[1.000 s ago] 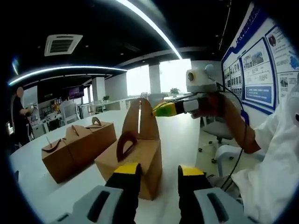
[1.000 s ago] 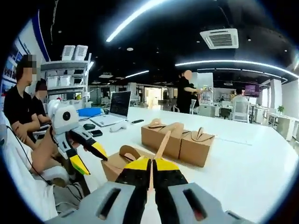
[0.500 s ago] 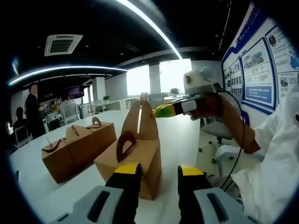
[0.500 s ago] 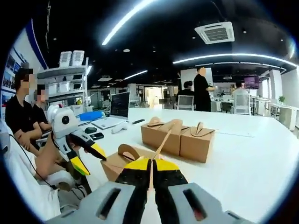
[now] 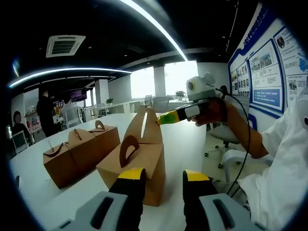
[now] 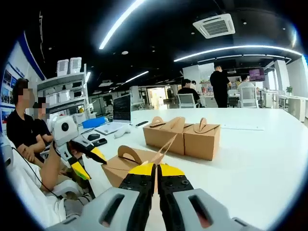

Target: Pick up one paper box from the group, open the paper box, and remove the item inside

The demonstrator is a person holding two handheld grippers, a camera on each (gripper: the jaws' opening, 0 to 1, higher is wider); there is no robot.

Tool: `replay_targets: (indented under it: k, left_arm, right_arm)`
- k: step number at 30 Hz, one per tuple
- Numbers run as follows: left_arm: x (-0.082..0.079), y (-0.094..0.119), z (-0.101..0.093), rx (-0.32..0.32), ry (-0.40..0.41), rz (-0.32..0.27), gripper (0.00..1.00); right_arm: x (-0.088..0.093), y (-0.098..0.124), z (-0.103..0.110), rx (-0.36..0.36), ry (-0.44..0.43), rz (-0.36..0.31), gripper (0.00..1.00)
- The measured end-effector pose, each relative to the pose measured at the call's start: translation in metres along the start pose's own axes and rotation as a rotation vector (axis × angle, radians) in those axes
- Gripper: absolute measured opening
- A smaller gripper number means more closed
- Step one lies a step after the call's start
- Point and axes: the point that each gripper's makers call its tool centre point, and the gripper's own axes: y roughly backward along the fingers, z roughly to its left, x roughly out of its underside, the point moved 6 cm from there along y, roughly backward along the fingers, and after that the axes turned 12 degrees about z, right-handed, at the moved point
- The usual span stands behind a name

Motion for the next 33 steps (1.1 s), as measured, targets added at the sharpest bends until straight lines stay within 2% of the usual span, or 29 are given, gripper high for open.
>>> replay_targets:
  k: [33]
  left_arm:
    - [0.000,0.001,0.001,-0.003,0.001,0.002,0.32]
  right_arm:
    - [0.021,-0.012,-0.014,-0.033,-0.083,0.074,0.05]
